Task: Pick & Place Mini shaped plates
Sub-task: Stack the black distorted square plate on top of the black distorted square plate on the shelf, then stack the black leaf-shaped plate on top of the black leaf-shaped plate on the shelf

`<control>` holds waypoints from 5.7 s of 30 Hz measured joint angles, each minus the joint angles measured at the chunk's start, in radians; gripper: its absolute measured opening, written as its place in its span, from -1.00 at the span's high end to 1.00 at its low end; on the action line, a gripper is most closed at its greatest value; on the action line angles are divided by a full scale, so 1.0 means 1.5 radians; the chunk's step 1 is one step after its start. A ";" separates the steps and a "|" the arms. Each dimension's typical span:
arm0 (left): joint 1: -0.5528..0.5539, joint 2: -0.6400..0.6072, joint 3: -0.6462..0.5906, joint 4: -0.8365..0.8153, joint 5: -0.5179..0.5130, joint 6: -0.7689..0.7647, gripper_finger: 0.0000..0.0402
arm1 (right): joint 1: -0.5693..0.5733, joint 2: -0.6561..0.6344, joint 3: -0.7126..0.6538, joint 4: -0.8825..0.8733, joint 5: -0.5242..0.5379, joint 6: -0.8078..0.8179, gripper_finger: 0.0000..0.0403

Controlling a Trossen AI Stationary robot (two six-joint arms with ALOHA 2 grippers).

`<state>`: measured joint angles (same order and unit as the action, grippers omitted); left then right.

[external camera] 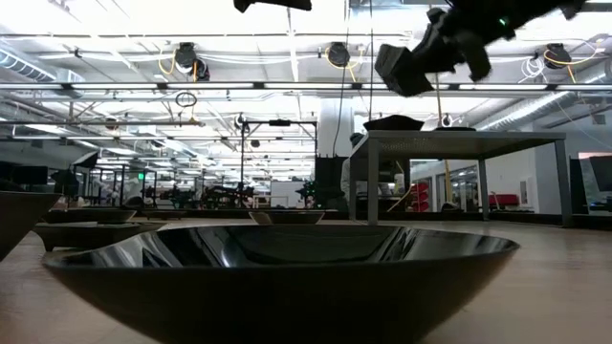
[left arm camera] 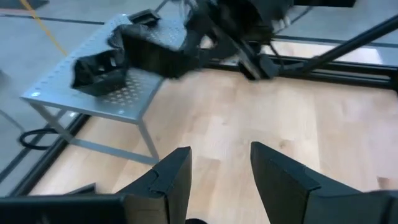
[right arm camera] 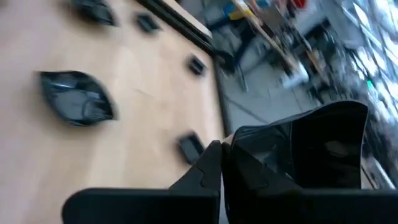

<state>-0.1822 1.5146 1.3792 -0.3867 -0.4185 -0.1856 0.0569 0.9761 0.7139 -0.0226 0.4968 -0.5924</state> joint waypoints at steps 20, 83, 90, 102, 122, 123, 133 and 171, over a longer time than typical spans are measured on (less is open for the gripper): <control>0.057 0.000 0.000 0.032 -0.089 0.021 0.15 | -0.347 0.147 0.340 -0.447 -0.332 -0.228 1.00; 0.119 -0.008 0.001 0.031 -0.111 0.130 0.15 | -0.191 0.157 0.187 -0.027 -0.300 0.038 0.48; 0.112 -0.030 0.000 0.042 -0.112 0.087 0.15 | -0.165 0.181 0.078 0.066 -0.386 0.074 0.48; 0.111 -0.094 0.001 0.093 -0.112 0.022 0.15 | -0.120 0.385 0.076 0.092 -0.504 0.051 0.48; 0.105 -0.120 0.000 0.102 -0.105 0.016 0.15 | -0.042 0.572 0.131 0.277 -0.463 -0.025 0.48; 0.105 -0.119 0.000 0.102 -0.104 0.016 0.15 | -0.039 0.577 0.131 0.275 -0.453 -0.031 0.48; 0.102 -0.119 0.000 0.102 -0.104 0.019 0.15 | -0.027 0.617 0.131 0.309 -0.401 -0.060 0.48; 0.103 -0.119 0.000 0.101 -0.105 0.022 0.15 | -0.029 0.456 0.129 0.287 -0.240 -0.038 1.00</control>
<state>-0.0277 1.3361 1.3796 -0.2348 -0.5758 -0.1532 0.0129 1.6607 0.9081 0.4072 0.1364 -0.6493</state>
